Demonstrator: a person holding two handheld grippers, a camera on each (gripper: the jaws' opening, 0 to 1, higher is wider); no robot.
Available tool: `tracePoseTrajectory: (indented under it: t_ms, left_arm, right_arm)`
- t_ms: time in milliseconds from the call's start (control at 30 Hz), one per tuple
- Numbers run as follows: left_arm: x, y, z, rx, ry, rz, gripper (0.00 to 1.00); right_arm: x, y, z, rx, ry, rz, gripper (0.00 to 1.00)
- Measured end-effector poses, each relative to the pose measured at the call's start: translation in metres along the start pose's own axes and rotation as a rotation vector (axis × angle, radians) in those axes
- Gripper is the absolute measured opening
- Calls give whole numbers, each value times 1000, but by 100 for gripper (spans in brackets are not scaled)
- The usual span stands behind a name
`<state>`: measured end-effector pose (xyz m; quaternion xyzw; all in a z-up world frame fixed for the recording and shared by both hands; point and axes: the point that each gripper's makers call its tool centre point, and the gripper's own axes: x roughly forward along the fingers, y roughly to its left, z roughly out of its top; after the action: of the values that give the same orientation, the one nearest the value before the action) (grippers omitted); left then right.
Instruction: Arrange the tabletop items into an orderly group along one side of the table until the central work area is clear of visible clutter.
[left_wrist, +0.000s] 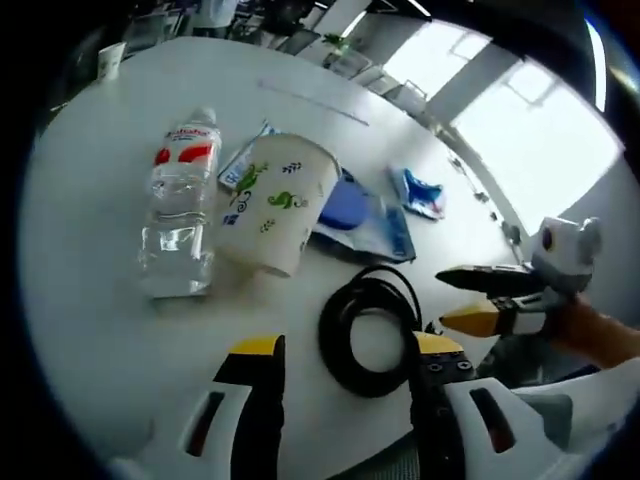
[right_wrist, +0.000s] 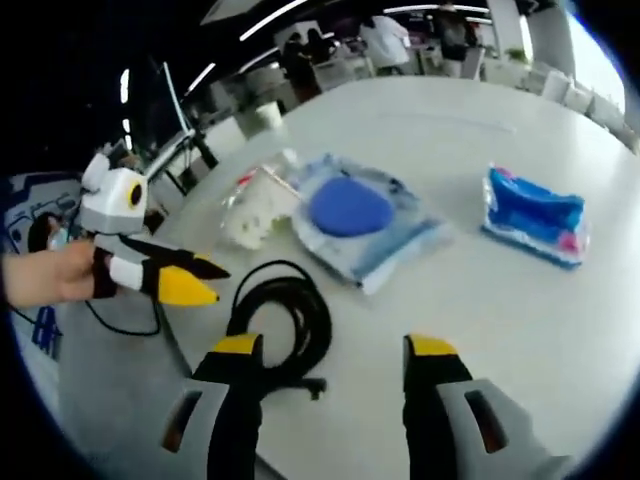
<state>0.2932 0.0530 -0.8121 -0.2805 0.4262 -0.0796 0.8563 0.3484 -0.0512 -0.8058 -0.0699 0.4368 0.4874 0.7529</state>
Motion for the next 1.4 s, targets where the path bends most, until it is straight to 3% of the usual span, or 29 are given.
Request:
tracePoseTrajectory:
  t_ms: [967, 1133, 1400]
  left_arm:
    - [18, -15, -6, -9, 5, -22, 39]
    - [22, -16, -5, -17, -2, -4, 38]
    - [21, -8, -4, -46, -29, 45, 27]
  right_arm:
    - [22, 22, -3, -45, 47, 36, 49]
    - [29, 25, -11, -58, 73, 37, 44]
    - [38, 23, -10, -74, 73, 7, 34]
